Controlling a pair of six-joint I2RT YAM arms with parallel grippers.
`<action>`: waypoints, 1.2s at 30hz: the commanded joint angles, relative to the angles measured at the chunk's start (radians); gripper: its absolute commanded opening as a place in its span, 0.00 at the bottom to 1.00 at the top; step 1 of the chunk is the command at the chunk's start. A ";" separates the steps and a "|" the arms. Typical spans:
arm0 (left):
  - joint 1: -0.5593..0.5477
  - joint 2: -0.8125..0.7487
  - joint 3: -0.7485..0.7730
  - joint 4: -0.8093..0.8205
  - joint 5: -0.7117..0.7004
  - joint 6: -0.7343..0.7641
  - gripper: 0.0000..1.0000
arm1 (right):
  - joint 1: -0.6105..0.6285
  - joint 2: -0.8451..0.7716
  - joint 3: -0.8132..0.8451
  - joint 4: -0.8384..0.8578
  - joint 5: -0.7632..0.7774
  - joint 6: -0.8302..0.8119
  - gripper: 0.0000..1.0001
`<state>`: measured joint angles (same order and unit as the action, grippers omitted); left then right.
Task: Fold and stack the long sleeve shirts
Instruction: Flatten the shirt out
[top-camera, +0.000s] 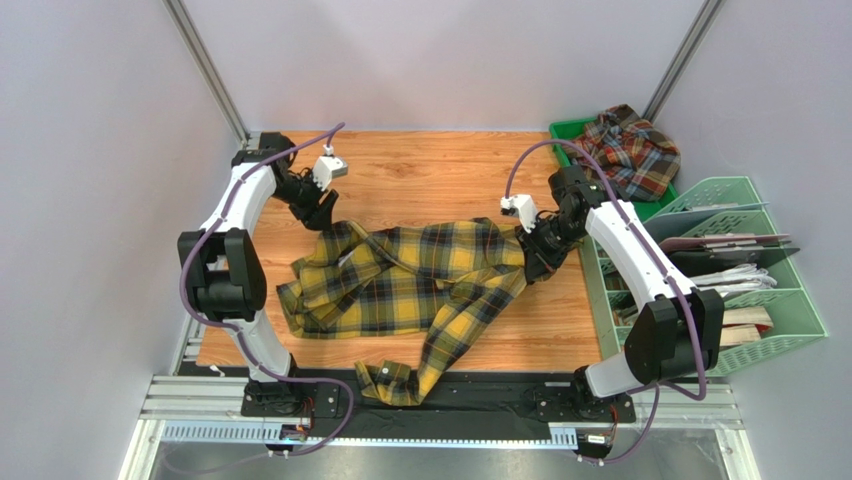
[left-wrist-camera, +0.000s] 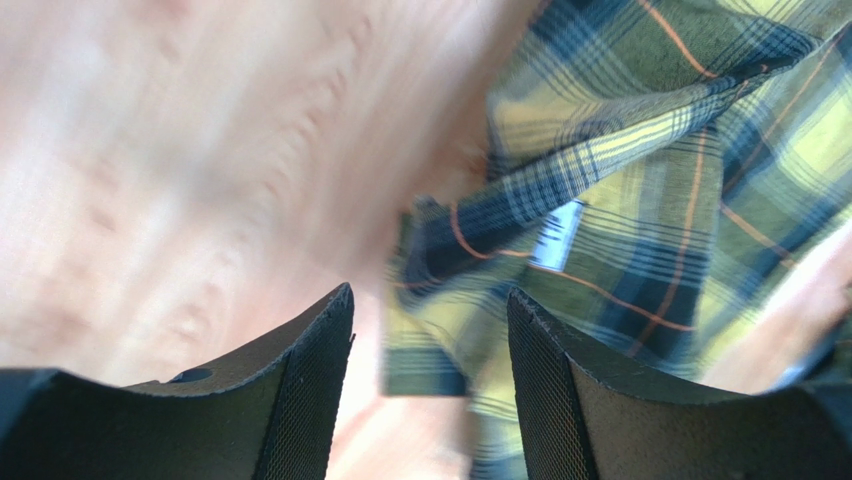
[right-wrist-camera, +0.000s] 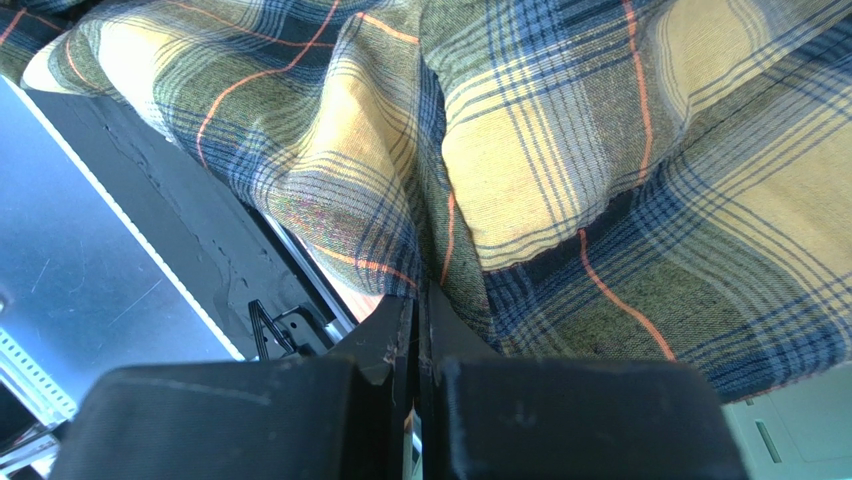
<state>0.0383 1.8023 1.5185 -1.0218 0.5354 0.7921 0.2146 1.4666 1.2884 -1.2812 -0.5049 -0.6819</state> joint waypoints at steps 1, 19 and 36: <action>-0.011 0.000 0.083 -0.038 0.110 0.232 0.64 | -0.011 0.020 0.026 0.010 0.016 -0.004 0.00; -0.173 0.212 0.235 -0.378 0.065 0.700 0.40 | -0.018 0.017 0.008 0.002 0.072 -0.021 0.00; -0.078 -0.198 -0.083 -0.376 0.123 0.509 0.00 | -0.043 -0.109 -0.034 0.031 0.060 0.064 0.00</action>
<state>-0.0834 1.7184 1.4330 -1.3380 0.5644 1.4277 0.1917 1.4517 1.2507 -1.2766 -0.4446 -0.6731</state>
